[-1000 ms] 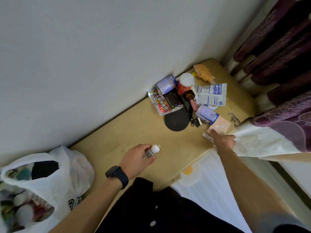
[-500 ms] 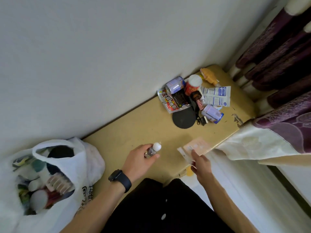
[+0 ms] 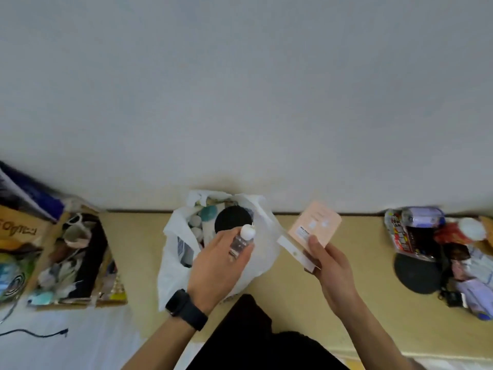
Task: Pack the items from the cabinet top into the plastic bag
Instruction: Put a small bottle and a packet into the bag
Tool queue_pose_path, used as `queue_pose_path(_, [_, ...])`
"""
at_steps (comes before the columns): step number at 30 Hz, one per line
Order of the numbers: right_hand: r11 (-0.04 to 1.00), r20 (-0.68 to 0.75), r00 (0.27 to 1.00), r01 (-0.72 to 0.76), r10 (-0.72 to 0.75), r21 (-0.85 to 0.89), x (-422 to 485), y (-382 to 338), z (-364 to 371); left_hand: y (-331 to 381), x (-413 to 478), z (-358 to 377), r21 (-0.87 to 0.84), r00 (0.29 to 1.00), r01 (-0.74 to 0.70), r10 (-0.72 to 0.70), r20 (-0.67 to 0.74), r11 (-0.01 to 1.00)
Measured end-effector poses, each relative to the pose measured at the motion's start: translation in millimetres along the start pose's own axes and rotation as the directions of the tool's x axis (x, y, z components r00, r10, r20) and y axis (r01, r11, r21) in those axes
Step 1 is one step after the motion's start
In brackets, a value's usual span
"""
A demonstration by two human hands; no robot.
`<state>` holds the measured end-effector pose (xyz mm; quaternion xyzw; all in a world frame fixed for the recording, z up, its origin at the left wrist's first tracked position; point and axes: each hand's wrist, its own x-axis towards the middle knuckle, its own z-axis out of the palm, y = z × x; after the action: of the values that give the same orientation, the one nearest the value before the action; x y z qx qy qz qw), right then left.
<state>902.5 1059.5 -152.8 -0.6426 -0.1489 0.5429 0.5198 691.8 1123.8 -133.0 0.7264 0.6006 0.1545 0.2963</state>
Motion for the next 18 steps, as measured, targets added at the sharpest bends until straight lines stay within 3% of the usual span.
queue_pose_path(5, [0.978,0.080,0.986,0.159,-0.149,-0.132,-10,-31,51,-48,26,-12,0.331,0.994,0.079,-0.099,0.043,0.940])
queue_pose_path(9, [0.907,0.144,0.969,0.240,-0.201,-0.345,-26,-20,73,-70,40,-1,0.602,0.971,-0.069,-0.085,0.223,0.796])
queue_pose_path(14, [0.758,0.231,0.967,0.233,-0.112,-0.610,-31,12,85,-114,41,16,0.711,0.919,-0.201,-0.121,0.375,0.674])
queue_pose_path(18, [0.747,0.230,0.971,0.197,-0.060,-0.635,-36,27,90,-150,37,24,0.638,0.879,-0.099,-0.233,0.415,0.763])
